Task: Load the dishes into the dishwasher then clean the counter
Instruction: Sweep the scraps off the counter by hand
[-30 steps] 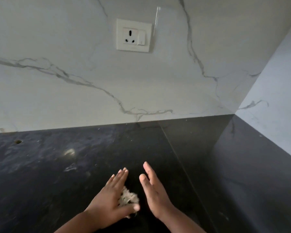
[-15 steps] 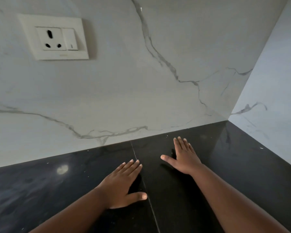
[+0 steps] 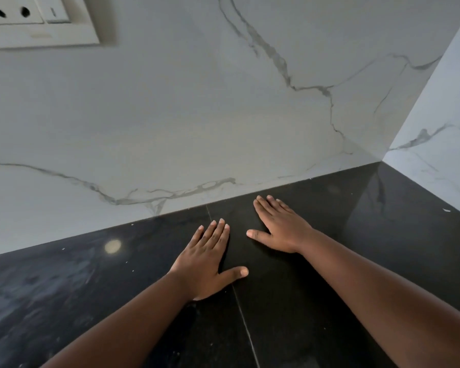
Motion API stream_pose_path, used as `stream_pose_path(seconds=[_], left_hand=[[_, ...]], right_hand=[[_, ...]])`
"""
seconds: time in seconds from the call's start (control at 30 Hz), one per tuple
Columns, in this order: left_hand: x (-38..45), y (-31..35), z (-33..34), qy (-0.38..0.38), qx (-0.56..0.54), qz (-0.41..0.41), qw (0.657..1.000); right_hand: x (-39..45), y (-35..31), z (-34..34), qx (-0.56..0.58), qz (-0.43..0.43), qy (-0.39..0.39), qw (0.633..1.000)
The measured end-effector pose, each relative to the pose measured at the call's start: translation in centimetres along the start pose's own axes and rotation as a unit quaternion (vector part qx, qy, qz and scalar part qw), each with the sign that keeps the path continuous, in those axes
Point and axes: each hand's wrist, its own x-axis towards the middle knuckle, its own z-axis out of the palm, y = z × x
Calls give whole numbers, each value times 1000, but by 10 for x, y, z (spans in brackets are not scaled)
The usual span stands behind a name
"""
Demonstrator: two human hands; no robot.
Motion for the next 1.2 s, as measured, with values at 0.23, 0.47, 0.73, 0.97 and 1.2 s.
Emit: stream_pose_path(seconds=[0.23, 0.47, 0.73, 0.97, 1.2], left_hand=[[-79, -36, 2, -10, -67, -11, 998], [-228, -85, 31, 14, -179, 6, 984], [-328, -84, 52, 4, -124, 45, 991], [-342, -81, 54, 11, -128, 7, 992], [-320, -56, 60, 28, -172, 51, 983]], right_hand=[[-70, -90, 14, -19, -89, -21, 996], [-149, -239, 38, 31, -198, -28, 979], [-199, -345, 60, 257, -157, -29, 953], [-220, -344, 53, 437, 94, 102, 889], [-213, -382, 73, 194, 94, 42, 976]])
